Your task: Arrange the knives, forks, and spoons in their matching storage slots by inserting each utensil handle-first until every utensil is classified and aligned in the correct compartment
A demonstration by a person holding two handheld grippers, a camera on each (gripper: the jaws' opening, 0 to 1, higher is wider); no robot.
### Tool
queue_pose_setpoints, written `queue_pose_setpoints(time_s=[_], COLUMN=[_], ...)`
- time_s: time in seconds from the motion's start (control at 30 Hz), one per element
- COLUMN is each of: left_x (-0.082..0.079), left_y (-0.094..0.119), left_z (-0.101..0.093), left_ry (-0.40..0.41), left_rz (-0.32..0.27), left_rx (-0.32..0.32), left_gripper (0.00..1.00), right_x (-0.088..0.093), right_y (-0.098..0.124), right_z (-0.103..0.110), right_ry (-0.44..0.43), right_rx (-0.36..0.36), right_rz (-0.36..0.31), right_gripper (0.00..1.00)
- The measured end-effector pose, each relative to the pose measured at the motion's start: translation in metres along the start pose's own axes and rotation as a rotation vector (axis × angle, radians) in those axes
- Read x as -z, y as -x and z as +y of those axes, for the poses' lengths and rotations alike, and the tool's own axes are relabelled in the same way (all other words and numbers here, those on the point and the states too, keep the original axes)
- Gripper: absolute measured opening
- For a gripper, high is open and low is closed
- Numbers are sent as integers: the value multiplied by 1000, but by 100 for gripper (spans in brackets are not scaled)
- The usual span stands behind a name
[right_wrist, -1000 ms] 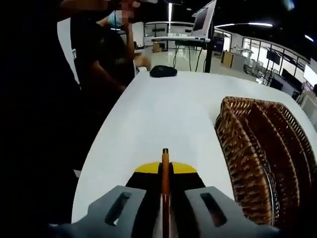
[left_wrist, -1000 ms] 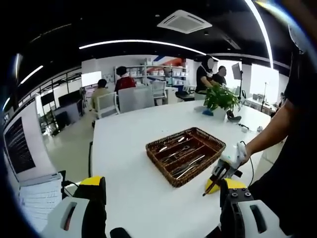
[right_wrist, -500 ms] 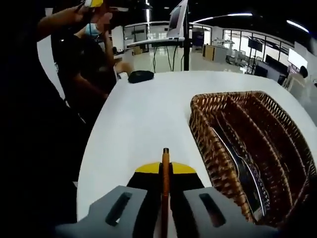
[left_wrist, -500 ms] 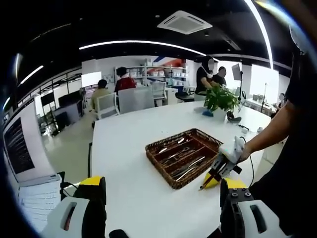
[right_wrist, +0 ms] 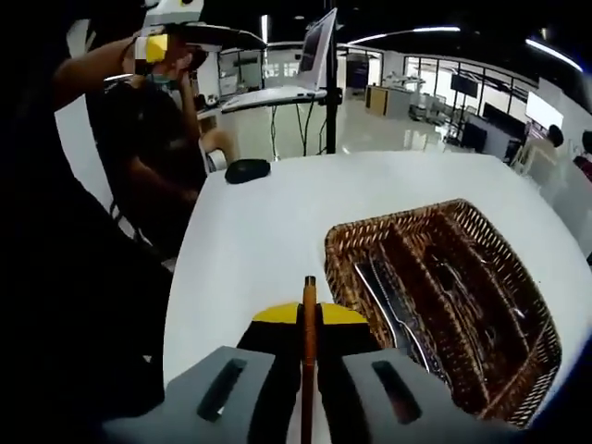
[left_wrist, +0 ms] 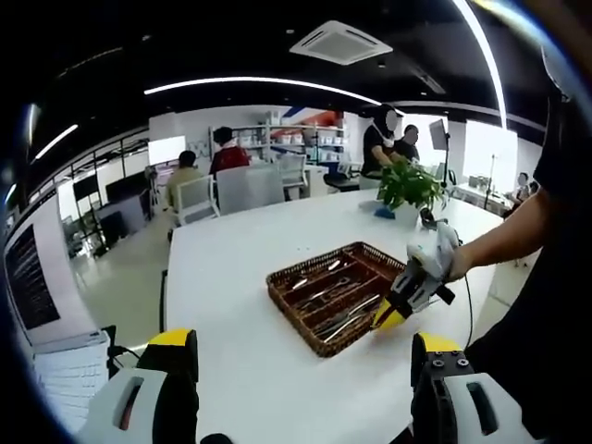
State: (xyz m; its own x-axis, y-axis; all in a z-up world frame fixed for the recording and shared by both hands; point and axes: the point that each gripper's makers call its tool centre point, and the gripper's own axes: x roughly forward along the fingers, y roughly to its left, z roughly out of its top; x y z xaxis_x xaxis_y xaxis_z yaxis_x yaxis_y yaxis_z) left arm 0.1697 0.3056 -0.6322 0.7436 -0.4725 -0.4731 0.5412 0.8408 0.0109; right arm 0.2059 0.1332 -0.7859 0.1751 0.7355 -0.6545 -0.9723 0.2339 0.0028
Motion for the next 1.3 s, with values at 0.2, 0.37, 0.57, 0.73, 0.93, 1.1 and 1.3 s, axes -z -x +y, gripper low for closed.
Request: queue_pose_setpoints(time_s=[0.2,0.37,0.57,0.73,0.93,1.1,1.3], left_x=[-5,-9,-15,-16,-18,-21,-25], left_y=[-3,-6,-13,-23,-41,-53,-59], left_z=[-2,-2,-2,-6,-23,-31,-44], left_ry=[-9,-16,-16,26,-1,-14,-15], left_rz=[-9,-14,-27,-50,-42,-41,-29], left_rx=[10,19,35,64,106,126,150], left_gripper=[100,100,100,100,100,100,100], right_x=[-21,-28,-32,-29,-16,-10,3], right_y=[19,33,50,65,92,118,146], right_z=[-17,-29,-43,-53,-68,-81,-91], right_ry=[-49,-92,-143,-222,-303,-355,-407], right_rx=[73,115,167,222,321,386,441], right_rz=[-31,-34,-46,-58,-34,-34,-41], right_gripper=[2,2,2,2,2,2,2])
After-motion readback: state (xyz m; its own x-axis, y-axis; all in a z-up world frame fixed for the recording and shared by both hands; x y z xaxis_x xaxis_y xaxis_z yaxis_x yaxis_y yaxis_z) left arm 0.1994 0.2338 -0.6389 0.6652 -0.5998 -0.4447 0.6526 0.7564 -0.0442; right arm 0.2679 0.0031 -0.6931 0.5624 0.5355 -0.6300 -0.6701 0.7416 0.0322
